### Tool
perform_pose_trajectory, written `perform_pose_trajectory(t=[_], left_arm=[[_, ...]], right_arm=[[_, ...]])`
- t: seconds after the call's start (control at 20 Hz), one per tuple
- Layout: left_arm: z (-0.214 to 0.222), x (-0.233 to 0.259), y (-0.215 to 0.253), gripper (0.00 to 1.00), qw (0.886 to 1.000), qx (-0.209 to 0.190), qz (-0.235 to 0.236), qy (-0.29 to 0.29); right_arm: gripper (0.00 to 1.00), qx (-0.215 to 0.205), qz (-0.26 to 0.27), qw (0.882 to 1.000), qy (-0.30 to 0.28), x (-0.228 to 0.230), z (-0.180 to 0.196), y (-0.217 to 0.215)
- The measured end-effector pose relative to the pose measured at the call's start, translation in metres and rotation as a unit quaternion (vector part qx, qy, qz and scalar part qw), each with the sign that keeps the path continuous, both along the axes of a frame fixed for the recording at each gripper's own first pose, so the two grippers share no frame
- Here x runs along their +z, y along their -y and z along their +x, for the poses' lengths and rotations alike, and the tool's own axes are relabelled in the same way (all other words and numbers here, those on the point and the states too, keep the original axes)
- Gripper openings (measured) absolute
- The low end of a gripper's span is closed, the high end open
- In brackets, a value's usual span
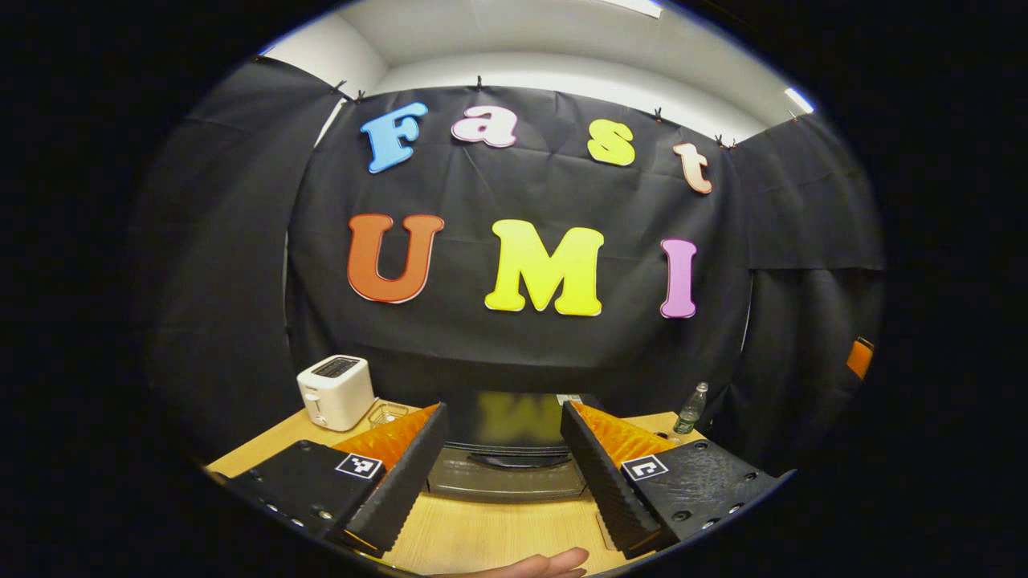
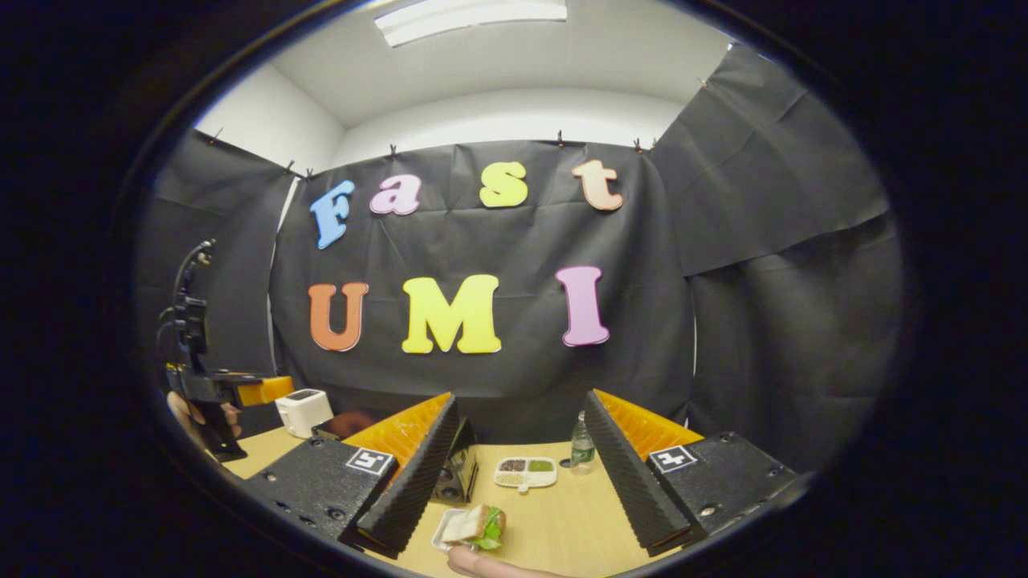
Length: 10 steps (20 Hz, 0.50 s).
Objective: Open the electric oven with the left hand, put the food in, and close the electric oven.
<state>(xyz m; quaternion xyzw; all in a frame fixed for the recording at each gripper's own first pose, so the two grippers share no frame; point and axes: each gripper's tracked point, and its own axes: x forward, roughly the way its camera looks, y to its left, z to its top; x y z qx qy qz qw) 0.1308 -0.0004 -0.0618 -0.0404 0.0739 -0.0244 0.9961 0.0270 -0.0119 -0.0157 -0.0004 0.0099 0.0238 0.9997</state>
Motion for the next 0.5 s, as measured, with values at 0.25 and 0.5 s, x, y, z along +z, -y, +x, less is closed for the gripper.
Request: perform_pose_trajectory(t=[0.25,0.5], left_arm=[[0.067,-0.05,0.0,0.93,0.999,0.008,0.008,-0.051],[0.1,-0.107,0.008,0.93,0.993,0.001,0.039,-0.108]], right_arm=[[0.94,-0.003,-0.001,1.0,-0.007,-0.004,0.002,0.012],[0.94,-0.018,-0.013,1.0,0.0,-0.005,0.0,0.032]])
